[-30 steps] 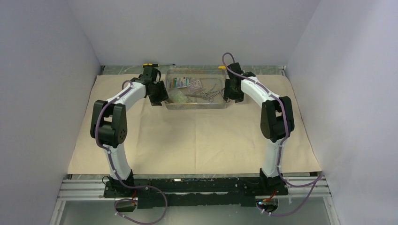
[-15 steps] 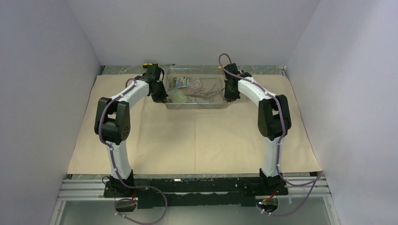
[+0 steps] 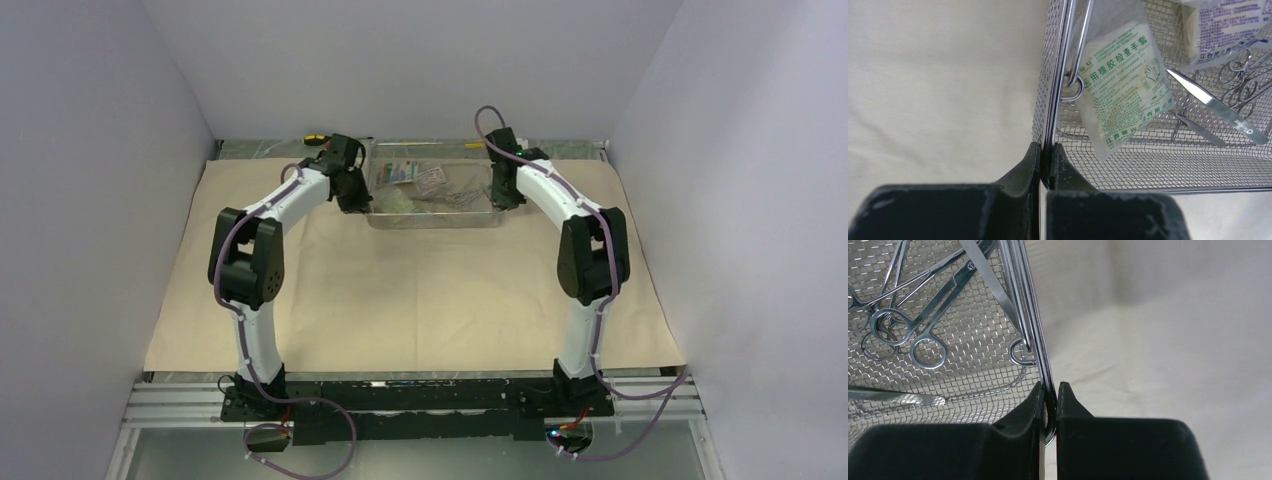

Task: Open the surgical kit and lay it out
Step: Pick up the container from the surgical kit, then place the container in the surgical kit.

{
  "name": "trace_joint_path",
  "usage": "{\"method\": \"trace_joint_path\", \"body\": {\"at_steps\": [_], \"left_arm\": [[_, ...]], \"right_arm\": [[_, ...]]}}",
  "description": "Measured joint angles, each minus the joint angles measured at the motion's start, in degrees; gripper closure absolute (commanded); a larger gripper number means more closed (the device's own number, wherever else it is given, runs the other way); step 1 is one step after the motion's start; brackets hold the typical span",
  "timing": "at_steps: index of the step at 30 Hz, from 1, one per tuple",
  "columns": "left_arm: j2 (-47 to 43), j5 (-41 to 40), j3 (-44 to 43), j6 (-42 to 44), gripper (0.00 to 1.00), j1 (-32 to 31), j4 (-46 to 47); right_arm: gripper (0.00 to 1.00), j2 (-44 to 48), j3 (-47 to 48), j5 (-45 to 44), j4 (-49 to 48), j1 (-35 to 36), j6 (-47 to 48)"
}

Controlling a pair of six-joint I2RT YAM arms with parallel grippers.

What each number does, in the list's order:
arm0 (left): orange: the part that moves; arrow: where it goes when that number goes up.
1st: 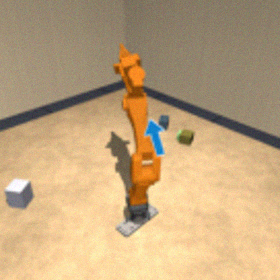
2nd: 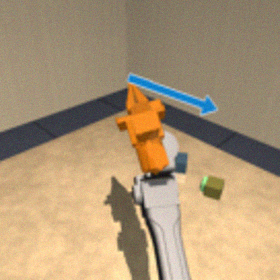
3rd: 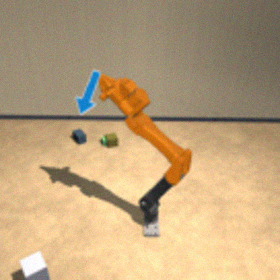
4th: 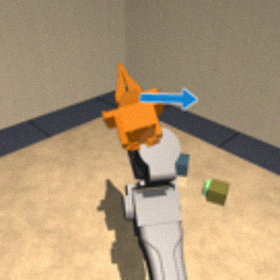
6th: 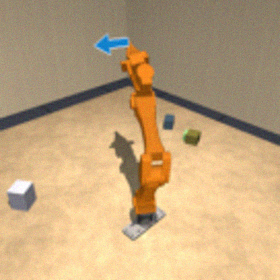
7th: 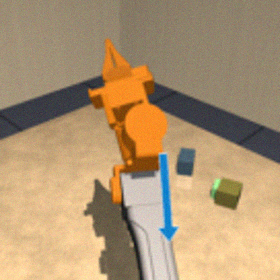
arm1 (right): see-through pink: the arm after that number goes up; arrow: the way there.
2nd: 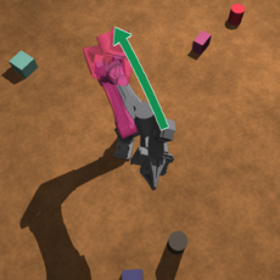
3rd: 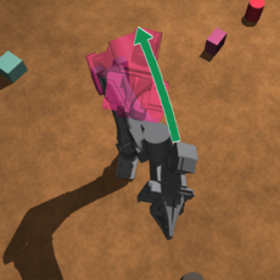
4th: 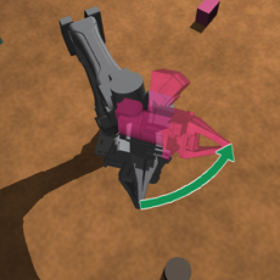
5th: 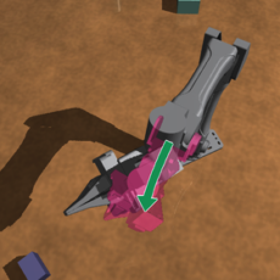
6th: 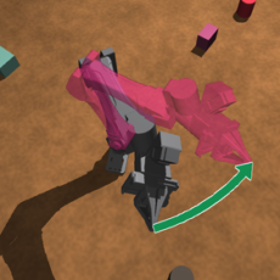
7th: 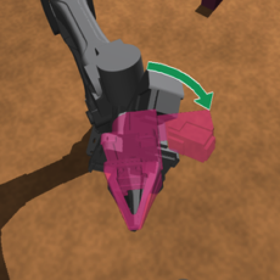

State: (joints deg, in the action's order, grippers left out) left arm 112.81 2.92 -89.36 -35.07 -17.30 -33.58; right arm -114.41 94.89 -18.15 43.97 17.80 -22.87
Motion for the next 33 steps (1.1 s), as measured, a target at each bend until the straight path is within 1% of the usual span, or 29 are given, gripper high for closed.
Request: {"method": "trace_joint_path", "body": {"at_steps": [5,10,15,19,25,30,33], "left_arm": [[0.00,-1.38,-2.03,-2.78,1.00,-5.42,4.35],[0.70,-3.52,-2.82,-5.57,1.00,-11.82,10.62],[5.44,-4.59,-4.61,-7.69,1.00,-17.55,14.43],[10.08,-4.79,-7.30,-8.20,1.00,-20.11,15.65],[10.82,-7.02,-8.76,-8.81,1.00,-21.31,15.08],[10.82,-8.87,-8.72,-9.62,0.86,-21.75,14.64],[10.82,-9.57,-8.59,-9.62,0.80,-22.27,14.67]], "right_arm": [[1.00,2.71,-0.33,-2.40,0.44,-5.25,3.74],[1.00,8.37,-8.28,-2.75,-5.14,-12.37,9.14],[1.00,11.02,-15.19,-2.19,-10.34,-19.30,14.53],[1.00,11.02,-19.08,-0.76,-12.98,-23.32,17.09],[1.00,10.91,-20.61,1.40,-16.94,-24.70,18.86],[1.00,9.64,-20.74,3.32,-18.86,-25.05,19.56],[0.99,8.37,-20.74,4.83,-20.09,-26.05,20.35]]}}
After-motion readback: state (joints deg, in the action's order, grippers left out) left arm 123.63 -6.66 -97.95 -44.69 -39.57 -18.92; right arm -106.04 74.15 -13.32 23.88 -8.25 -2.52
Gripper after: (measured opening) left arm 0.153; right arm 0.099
